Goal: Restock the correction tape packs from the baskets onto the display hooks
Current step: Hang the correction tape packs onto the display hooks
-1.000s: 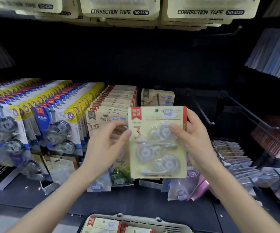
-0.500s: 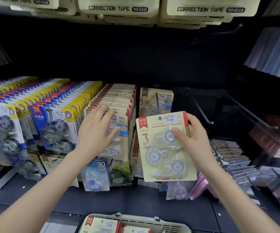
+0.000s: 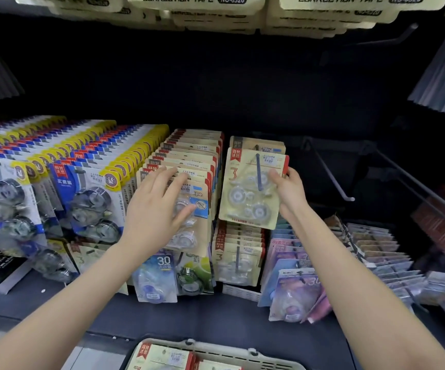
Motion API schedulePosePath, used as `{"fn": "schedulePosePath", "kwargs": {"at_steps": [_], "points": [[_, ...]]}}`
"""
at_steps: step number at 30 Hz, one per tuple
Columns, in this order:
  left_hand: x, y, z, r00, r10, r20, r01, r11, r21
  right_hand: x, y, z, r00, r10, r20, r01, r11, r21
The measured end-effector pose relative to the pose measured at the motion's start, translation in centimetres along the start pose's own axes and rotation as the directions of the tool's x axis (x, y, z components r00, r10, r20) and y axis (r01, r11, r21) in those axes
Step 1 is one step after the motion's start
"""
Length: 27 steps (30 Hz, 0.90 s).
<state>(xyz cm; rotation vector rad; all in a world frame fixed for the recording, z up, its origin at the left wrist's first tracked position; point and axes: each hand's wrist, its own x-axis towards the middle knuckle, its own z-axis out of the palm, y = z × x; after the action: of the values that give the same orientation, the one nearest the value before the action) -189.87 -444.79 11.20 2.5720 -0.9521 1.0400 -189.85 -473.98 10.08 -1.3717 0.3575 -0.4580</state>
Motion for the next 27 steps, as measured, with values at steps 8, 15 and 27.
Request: {"fn": "schedulePosePath", "kwargs": {"at_steps": [8,15,27], "points": [[-0.2,0.0,0.8,0.999,-0.008,-0.034,0.008,1.0,0.002,5.6,0.4,1.0,0.996,-0.021,-0.084,0.006,0.985,-0.175],[-0.5,-0.2,0.7,0.999,-0.019,-0.042,0.017,0.999,-0.032,1.7,1.4,-0.7,0.989,0.029,-0.144,-0.058,0.978,-0.2],[-22.6,1.0,4.7,0.884,-0.34,0.322,0.378,0.924,-0.061,-20.0,14.8,-9.6,0.993,-0.01,-0.121,-0.064,0.805,-0.59]]}}
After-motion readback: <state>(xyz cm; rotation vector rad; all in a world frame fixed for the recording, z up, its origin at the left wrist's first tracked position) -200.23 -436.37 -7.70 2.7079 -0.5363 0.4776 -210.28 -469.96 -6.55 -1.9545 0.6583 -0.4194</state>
